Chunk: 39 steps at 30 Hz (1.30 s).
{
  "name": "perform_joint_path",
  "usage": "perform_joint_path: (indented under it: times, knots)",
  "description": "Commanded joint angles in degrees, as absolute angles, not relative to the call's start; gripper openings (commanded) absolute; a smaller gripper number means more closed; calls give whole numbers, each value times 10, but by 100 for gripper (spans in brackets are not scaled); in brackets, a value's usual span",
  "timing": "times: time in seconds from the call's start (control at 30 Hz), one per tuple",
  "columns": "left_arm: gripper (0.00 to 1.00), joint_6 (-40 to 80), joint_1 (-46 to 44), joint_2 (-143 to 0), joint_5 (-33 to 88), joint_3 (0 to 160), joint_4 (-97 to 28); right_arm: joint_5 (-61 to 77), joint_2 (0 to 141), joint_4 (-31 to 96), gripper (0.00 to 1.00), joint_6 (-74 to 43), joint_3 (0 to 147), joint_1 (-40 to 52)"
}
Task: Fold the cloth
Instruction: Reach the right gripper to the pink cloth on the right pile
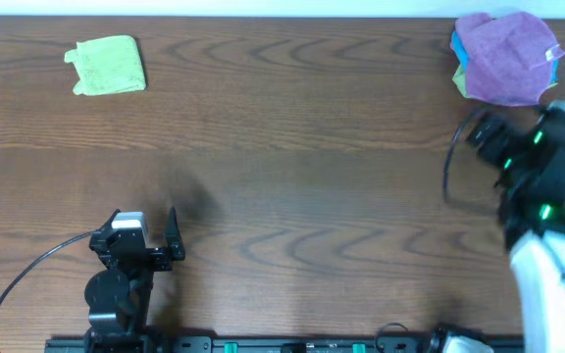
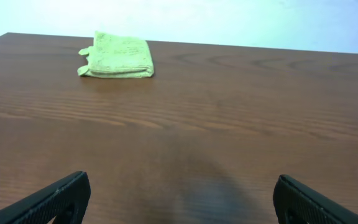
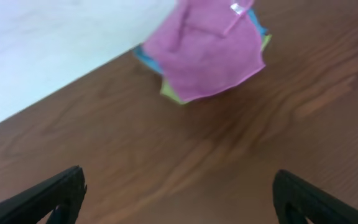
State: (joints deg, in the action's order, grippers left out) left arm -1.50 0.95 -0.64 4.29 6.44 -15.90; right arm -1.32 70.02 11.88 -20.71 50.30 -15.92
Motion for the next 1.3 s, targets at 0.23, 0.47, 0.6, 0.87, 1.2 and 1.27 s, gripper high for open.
perform_joint_path:
  times: [0.23, 0.47, 0.6, 0.87, 1.2, 1.27]
  knots:
    - [96, -13, 7, -3, 41, 49, -161, 34, 957, 164, 94, -177, 773, -241]
    - [95, -13, 7, -3, 41, 49, -161, 97, 1094, 188, 92, -200, 904, -282]
    - [95, -13, 7, -3, 41, 49, -161, 139, 1159, 190, 91, -243, 954, -305]
    - [96, -13, 7, -3, 41, 49, -161, 201, 1251, 173, 87, -307, 1028, -339]
    - [96, -13, 7, -3, 41, 49, -161, 256, 1337, 131, 83, -366, 1125, -341]
    - [95, -13, 7, -3, 41, 49, -161, 255, 1354, 144, 82, -369, 1147, -340]
